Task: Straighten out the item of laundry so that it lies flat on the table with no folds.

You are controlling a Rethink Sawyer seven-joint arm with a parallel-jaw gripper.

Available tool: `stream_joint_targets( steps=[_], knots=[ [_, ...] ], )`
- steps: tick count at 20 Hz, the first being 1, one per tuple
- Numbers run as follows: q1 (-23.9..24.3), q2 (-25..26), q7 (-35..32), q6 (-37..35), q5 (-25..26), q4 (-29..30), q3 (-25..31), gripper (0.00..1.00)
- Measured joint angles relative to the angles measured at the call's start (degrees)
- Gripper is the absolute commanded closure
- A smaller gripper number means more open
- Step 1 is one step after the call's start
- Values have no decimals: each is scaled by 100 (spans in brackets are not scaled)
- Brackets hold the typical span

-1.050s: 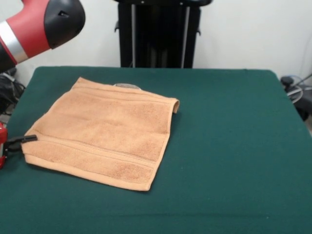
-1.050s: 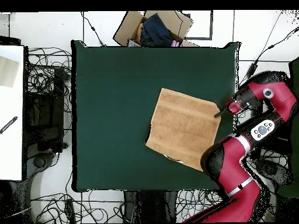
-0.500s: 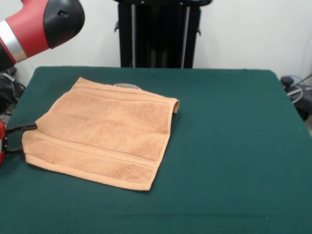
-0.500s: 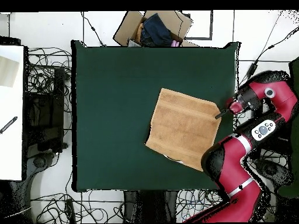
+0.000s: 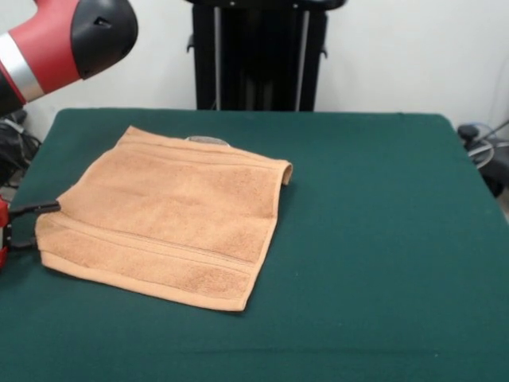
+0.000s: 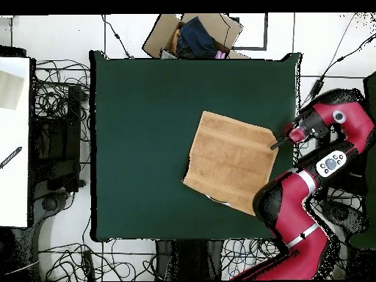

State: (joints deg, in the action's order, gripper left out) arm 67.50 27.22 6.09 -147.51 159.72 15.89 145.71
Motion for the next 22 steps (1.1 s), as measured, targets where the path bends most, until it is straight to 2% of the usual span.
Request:
stream_joint_targets(
  steps=[22],
  knots=[
    [-34,-15,156,-1,168,57,7,0]
  ],
)
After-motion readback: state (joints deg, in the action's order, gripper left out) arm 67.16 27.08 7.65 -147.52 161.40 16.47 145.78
